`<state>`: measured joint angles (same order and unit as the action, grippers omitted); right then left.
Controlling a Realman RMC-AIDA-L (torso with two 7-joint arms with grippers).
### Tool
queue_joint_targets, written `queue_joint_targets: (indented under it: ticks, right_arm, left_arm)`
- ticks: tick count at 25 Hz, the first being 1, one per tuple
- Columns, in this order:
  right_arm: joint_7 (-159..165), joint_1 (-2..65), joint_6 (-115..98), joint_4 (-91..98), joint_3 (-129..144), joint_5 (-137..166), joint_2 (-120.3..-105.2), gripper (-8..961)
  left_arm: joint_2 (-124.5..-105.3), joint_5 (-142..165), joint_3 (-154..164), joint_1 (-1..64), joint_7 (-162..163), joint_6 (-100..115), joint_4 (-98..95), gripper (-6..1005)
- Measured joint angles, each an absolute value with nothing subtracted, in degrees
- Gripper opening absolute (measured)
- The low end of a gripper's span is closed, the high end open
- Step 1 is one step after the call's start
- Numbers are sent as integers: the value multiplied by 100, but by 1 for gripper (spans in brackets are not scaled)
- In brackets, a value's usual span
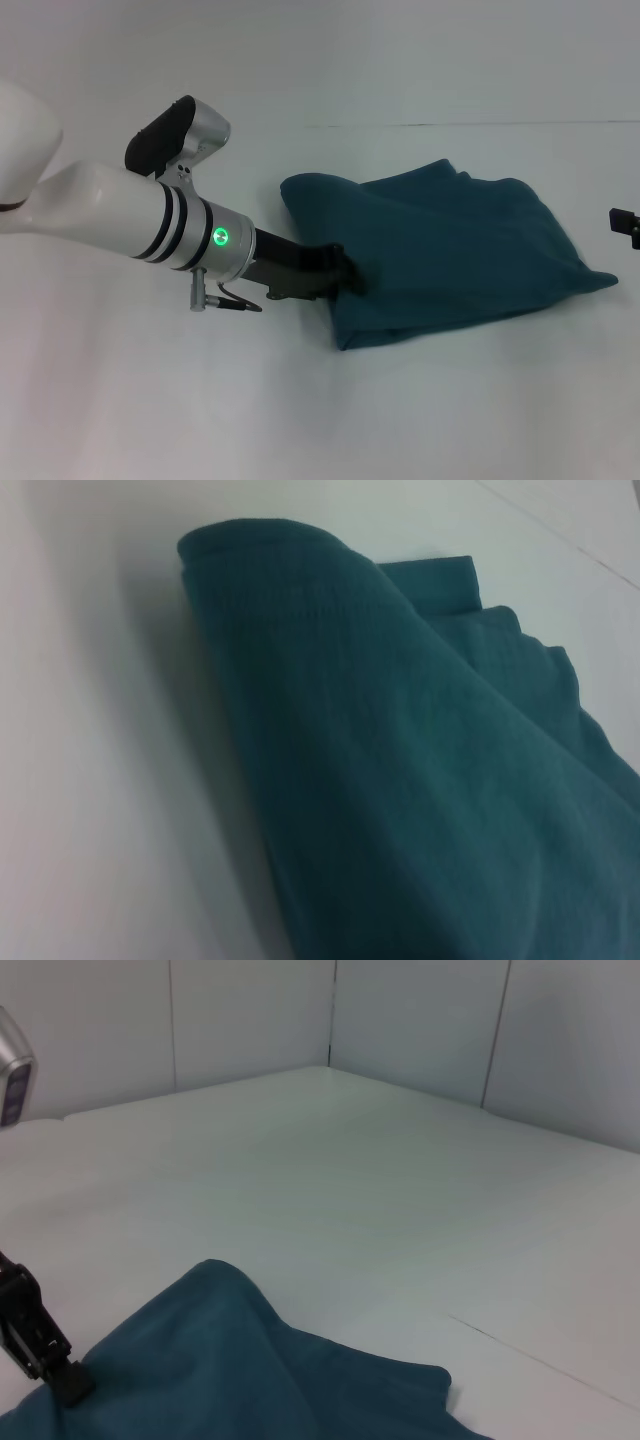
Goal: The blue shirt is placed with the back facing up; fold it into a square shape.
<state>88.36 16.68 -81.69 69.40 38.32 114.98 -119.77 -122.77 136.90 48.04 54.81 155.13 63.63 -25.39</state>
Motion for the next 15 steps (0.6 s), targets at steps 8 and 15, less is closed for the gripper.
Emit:
queue_joint_targets:
  ticks: [8,15]
  right_arm:
    - [8780,1661,-8200,6964,3790,11479,-11989,767]
    - [8737,1682,-8201,6965,3787,11478,-11988,766]
  left_arm:
    - [-12249,13791,4878,5419,15494,6249,-2557,206]
    - [-11977,13811,5059,5355,15447,6228,-2569,125]
